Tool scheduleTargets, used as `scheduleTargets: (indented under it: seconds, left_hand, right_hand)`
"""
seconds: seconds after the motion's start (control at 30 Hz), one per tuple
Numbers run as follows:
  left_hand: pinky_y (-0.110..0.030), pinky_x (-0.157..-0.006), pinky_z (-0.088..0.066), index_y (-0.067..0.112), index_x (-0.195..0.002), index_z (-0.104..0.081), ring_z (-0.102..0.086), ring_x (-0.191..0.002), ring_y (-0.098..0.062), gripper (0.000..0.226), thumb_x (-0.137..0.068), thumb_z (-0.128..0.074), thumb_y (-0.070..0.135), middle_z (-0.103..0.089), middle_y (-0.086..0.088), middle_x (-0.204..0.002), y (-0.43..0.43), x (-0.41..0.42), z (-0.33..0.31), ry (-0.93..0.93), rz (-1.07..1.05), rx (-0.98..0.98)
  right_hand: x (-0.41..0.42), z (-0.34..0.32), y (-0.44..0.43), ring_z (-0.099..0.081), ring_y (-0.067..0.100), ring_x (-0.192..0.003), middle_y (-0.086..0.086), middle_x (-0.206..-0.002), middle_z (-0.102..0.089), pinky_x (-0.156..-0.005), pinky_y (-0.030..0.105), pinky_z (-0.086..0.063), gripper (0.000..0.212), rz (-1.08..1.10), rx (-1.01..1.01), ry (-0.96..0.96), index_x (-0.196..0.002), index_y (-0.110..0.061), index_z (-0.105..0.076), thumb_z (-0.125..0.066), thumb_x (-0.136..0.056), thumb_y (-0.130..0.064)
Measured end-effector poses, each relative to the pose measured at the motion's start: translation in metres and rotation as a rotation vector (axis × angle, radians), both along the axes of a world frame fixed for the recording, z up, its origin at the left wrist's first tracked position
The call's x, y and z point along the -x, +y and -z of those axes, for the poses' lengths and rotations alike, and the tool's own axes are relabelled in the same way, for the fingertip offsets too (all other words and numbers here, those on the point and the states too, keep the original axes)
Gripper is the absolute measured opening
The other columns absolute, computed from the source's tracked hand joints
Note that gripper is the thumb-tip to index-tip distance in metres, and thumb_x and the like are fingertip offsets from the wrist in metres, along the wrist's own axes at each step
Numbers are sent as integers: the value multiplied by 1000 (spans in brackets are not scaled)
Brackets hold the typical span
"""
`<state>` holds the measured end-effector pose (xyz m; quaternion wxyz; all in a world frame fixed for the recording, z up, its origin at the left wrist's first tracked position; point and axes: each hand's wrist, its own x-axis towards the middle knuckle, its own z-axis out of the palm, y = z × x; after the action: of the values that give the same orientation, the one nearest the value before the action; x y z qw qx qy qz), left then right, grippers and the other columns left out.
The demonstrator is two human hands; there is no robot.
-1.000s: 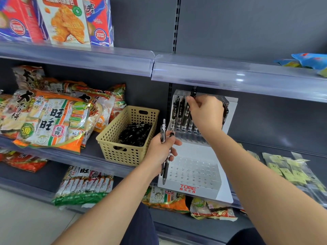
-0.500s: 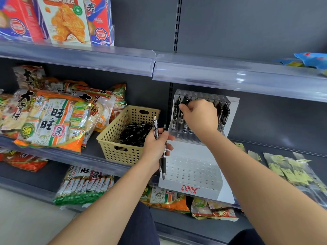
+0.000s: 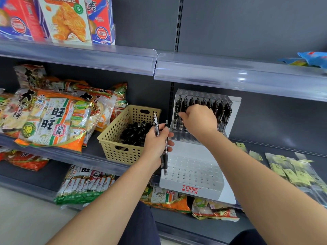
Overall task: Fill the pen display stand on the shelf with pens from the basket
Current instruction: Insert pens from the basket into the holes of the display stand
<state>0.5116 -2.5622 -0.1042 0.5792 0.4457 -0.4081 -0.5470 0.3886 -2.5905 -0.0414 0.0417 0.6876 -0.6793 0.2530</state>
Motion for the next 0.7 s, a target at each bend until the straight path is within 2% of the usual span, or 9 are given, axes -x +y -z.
scheduleTargets:
  seconds: [0.17, 0.23, 0.3, 0.33, 0.43, 0.5, 0.57, 0.63, 0.7]
  left_hand:
    - [-28, -52, -49, 29, -112, -59, -56, -60, -14, 19, -99, -49, 19, -62, -5, -81, 2, 3, -3, -17, 14, 34]
    - [-28, -51, -49, 25, -110, -59, -57, -57, -14, 16, -100, -49, 20, -64, -5, -79, 3, 4, -5, -7, 20, 28]
    - [-28, -49, -48, 15, -105, -58, -58, -53, -15, 13, -100, -47, 21, -67, -6, -79, 3, 6, -7, 7, 22, 7]
    - [-28, -48, -48, 12, -101, -57, -57, -52, -15, 14, -101, -47, 21, -69, -6, -77, 3, 7, -8, 13, 25, -3]
    - [-26, -43, -42, 7, -91, -56, -53, -46, -16, 20, -101, -45, 21, -67, -5, -66, 4, 12, -9, 84, 59, -23]
    - [-23, -39, -35, 4, -91, -55, -48, -42, -15, 21, -101, -46, 20, -62, -5, -59, 5, 15, -12, 160, 82, -40]
    - [-23, -38, -32, 3, -93, -54, -46, -42, -15, 20, -100, -48, 21, -58, -7, -60, 5, 17, -15, 202, 96, -71]
    - [-23, -38, -32, 4, -97, -53, -47, -43, -16, 19, -99, -50, 22, -55, -9, -62, 5, 19, -17, 220, 114, -90]
    - [-24, -38, -34, 4, -101, -52, -48, -43, -17, 20, -99, -50, 24, -54, -8, -64, 6, 21, -18, 221, 131, -89]
  right_hand:
    - [4, 3, 5, -42, 17, -42, 0, -44, -42, -46, 23, -34, 58, -14, -2, -115, -49, -14, -41, -52, -93, -49]
    - [6, 5, 8, -46, 18, -41, 5, -44, -50, -44, 24, -40, 59, -12, -17, -218, -49, -11, -46, -55, -90, -52]
    - [8, 6, 12, -56, 18, -47, 7, -57, -65, -44, 26, -47, 49, -54, -116, -437, -60, -9, -63, -60, -88, -49]
    - [8, 6, 15, -57, 16, -49, 6, -63, -68, -41, 24, -43, 40, -111, -201, -593, -68, -9, -67, -61, -90, -43]
    - [12, 8, 21, -47, 14, -53, 5, -62, -60, -42, 20, -32, 23, -331, -417, -898, -75, -7, -65, -58, -94, -18]
    - [18, 10, 22, -46, 15, -58, 5, -64, -57, -44, 20, -31, 21, -451, -502, -951, -76, -11, -65, -54, -94, -9]
    - [25, 11, 22, -48, 19, -66, 8, -69, -59, -46, 20, -32, 19, -523, -544, -960, -79, -13, -67, -55, -93, -9]
    - [29, 12, 24, -49, 20, -68, 7, -71, -60, -46, 18, -34, 9, -536, -544, -996, -90, -9, -70, -61, -90, -9]
    - [31, 11, 25, -50, 18, -65, 7, -71, -61, -50, 20, -36, 11, -515, -515, -1052, -94, -4, -69, -67, -85, -10]
